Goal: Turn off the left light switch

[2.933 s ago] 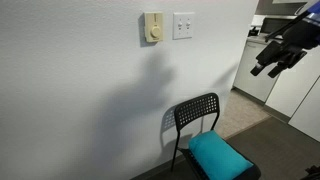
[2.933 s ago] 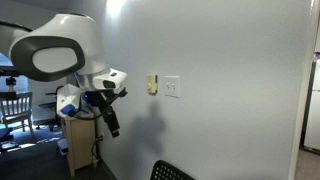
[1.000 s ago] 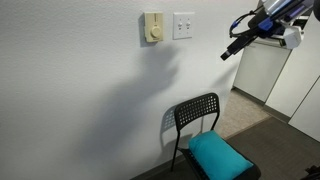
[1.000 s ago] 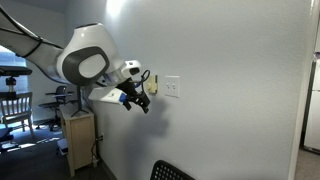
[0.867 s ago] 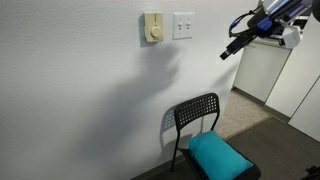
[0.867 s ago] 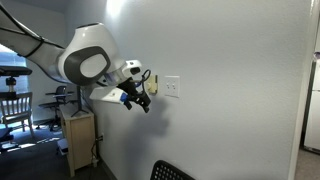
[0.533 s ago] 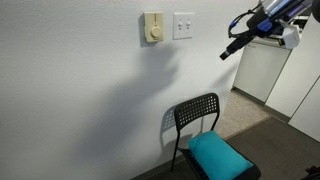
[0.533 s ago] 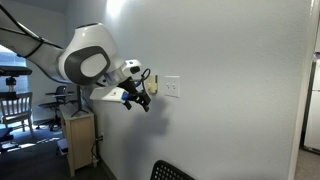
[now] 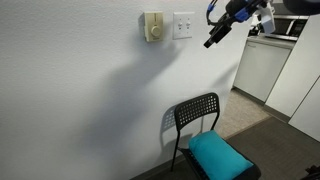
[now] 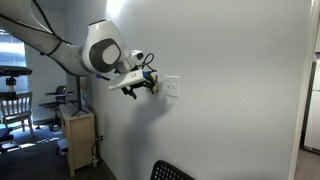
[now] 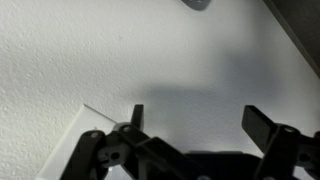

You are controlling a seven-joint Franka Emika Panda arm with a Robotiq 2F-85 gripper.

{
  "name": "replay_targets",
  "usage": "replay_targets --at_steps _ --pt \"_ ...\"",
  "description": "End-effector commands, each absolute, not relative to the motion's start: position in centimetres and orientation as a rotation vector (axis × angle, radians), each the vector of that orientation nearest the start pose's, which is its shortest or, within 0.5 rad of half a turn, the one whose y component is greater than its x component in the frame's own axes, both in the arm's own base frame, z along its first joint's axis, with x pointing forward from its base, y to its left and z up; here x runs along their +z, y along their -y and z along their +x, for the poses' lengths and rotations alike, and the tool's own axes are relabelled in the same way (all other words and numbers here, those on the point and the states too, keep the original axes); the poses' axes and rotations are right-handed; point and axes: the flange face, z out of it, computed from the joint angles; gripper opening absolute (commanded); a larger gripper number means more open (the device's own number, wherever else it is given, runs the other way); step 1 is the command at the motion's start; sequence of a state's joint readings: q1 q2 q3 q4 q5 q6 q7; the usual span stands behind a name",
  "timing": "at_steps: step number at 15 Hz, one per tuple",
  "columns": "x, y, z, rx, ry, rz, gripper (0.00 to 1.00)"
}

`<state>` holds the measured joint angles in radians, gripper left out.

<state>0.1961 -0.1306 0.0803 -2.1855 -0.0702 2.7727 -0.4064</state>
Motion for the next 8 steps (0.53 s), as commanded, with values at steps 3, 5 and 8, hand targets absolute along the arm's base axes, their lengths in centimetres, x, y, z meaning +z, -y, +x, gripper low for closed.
replay_targets --at_steps 3,5,8 --pt "52.8 -16.0 54.4 -1.132 1.143 -2.825 1.00" --pt "52.4 -15.6 54.4 -1.104 1.222 -2.838 1.00" --pt "52.2 -16.1 56.0 -1.081 1.483 -2.796 1.00"
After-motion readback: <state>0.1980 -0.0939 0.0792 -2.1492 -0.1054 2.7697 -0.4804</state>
